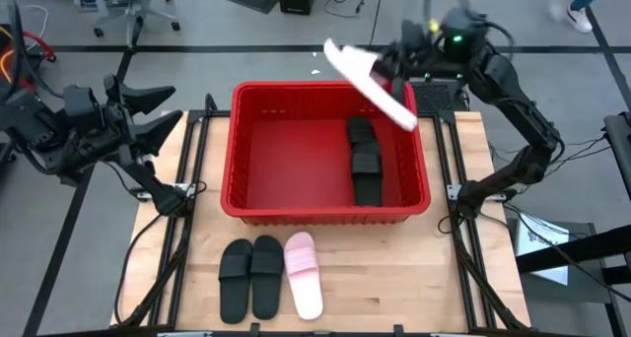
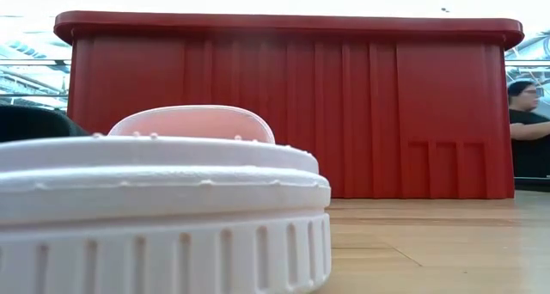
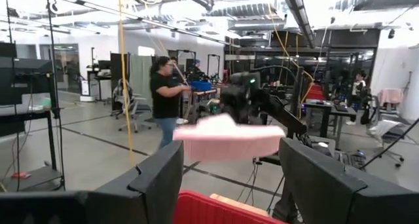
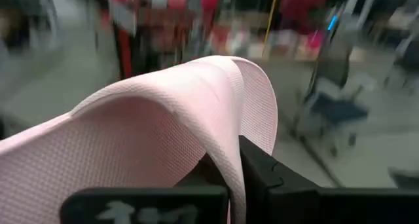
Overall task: Pick and place slides into bin
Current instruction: Put the pink slipper into the red container
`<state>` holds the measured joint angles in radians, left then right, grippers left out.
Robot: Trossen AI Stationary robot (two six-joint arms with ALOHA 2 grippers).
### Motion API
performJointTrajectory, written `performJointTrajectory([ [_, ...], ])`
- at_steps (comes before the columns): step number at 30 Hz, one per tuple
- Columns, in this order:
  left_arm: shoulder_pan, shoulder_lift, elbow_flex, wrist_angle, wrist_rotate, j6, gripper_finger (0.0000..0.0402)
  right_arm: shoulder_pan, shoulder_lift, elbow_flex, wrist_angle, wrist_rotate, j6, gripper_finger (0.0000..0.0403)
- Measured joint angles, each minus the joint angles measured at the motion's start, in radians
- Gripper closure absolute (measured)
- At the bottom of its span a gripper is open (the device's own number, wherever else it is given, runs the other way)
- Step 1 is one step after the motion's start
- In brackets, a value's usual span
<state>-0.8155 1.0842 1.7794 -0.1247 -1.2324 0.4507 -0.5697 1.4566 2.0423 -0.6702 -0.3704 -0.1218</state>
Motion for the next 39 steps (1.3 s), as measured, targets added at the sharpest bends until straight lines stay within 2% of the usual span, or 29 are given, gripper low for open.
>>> performJointTrajectory([
  [2,0.006,0.003,0.000,-0.001,0.000,0.000,0.0147,0.000,0.019,0.002,-0.153,0.018,-0.071,0.0401],
  [3,0.009,0.003,0.000,-0.001,0.000,0.000,0.0147,0.000,0.033,0.002,-0.241,0.075,-0.097,0.0401],
  [5,0.013,0.002,0.000,-0.001,0.000,0.000,0.0147,0.015,0.069,0.002,-0.393,0.277,-0.158,0.0400],
  [8,0.013,-0.004,0.000,-0.002,0.000,0.000,0.0147,0.050,0.141,-0.015,-0.549,0.686,-0.202,0.0400],
  [9,0.013,-0.005,0.000,-0.005,0.000,0.000,0.0147,0.056,0.162,-0.029,-0.552,0.781,-0.197,0.0400],
  [10,0.013,-0.006,0.000,-0.005,0.000,0.000,0.0147,0.060,0.180,-0.041,-0.539,0.828,-0.188,0.0400],
  [16,0.013,-0.013,0.000,-0.008,0.000,0.037,0.0147,0.120,0.241,-0.049,-0.352,0.821,-0.130,0.0400],
  [19,0.013,-0.015,0.000,-0.006,0.000,0.038,0.0147,0.173,0.278,-0.049,-0.282,0.869,-0.132,0.0400],
  [25,0.013,-0.024,0.000,-0.007,0.000,0.046,0.0147,0.262,0.369,-0.049,-0.335,0.993,-0.128,0.0399],
  [35,0.013,-0.025,0.000,-0.006,0.000,0.061,0.0147,0.324,0.460,-0.051,-0.327,1.030,-0.023,0.0399],
  [39,0.013,-0.025,0.000,-0.006,0.000,0.063,0.0147,0.323,0.479,-0.092,-0.253,1.027,-0.022,0.0399],
])
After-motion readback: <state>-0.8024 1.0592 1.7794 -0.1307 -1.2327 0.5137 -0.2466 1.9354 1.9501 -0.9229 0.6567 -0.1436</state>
